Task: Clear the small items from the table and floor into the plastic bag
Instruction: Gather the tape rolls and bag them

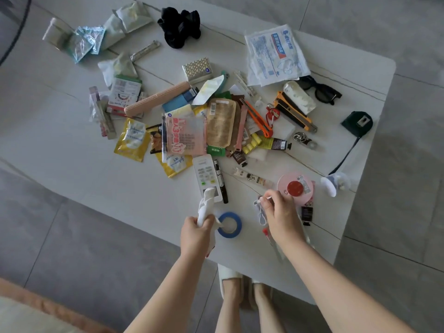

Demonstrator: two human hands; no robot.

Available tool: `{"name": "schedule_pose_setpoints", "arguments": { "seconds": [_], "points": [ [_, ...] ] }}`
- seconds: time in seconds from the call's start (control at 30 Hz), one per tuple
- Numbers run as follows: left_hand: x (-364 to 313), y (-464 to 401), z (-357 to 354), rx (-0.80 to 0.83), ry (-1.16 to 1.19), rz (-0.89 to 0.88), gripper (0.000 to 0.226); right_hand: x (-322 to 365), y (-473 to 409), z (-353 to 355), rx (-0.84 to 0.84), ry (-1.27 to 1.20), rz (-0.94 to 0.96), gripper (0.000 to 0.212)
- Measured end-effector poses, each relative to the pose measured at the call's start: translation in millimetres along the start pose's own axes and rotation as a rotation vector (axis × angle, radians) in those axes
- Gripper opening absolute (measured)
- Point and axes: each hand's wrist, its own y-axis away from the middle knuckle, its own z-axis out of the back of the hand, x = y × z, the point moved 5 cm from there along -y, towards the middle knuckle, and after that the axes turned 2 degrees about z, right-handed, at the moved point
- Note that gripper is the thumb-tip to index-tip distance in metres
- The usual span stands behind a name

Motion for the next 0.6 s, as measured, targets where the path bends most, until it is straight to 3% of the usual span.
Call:
{"name": "schedule_pose_setpoints", "arguments": {
  "seconds": [0.13, 0.33, 0.6],
  "points": [
    [7, -5, -3, 0.033, 0.053, 0.038, 0.026, 0, -2, -15, 0.030, 0.107, 0.044, 0.054],
    [17, -11, -23, 0.055, 0.085, 0.022, 0.030, 2, -8, -40, -0.044, 0.257, 0.000, 0.071],
    [11, -14, -30, -0.025, -0.041, -0.039, 0.025, 11, -18, -32, 0.031, 0.190, 0.118, 0.058]
  ]
}}
